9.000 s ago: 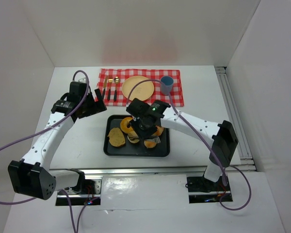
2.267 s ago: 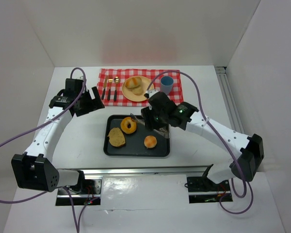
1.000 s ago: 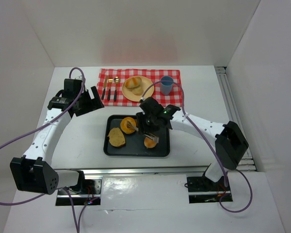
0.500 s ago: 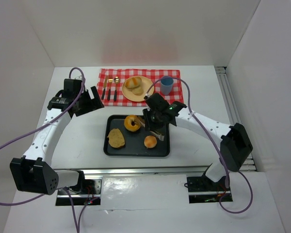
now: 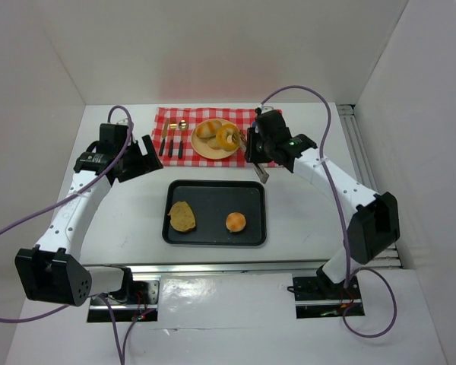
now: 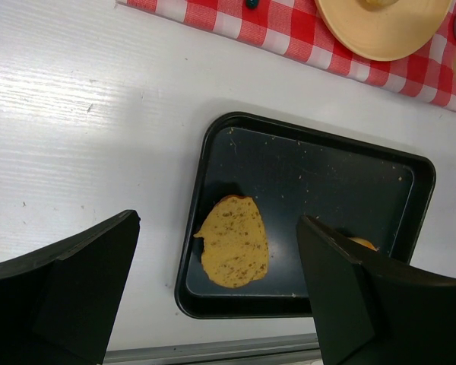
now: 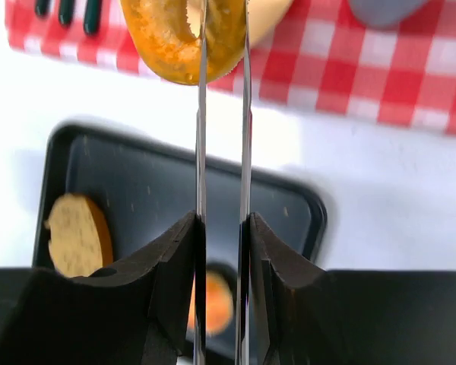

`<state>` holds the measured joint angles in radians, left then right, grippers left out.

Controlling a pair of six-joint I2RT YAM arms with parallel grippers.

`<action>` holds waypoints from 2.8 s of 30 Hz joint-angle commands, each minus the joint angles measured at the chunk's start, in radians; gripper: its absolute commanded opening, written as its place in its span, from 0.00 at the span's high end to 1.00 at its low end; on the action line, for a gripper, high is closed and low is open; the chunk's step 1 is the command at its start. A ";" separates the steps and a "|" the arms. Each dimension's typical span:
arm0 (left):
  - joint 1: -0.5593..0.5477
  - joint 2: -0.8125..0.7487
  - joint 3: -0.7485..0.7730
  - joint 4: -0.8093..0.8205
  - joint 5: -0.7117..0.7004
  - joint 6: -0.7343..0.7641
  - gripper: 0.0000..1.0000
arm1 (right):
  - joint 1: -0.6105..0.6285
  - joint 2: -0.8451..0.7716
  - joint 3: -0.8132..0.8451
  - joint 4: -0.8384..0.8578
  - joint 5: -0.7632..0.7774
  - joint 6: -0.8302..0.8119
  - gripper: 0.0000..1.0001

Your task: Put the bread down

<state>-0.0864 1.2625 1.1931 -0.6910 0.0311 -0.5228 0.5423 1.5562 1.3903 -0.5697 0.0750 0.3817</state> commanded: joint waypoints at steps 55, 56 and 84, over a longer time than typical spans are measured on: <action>0.005 0.029 0.031 0.024 0.050 0.015 0.03 | -0.081 0.004 0.069 0.140 0.075 0.046 0.38; 0.005 0.029 0.031 0.024 0.050 0.015 0.03 | -0.081 -0.017 0.055 0.130 0.121 0.046 0.38; 0.005 0.049 0.129 -0.035 0.044 0.052 0.03 | -0.424 0.329 -0.065 0.471 0.454 0.063 0.00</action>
<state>-0.0864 1.3079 1.2831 -0.7177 0.0692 -0.4961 0.1257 1.8996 1.2198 -0.1169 0.5159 0.4183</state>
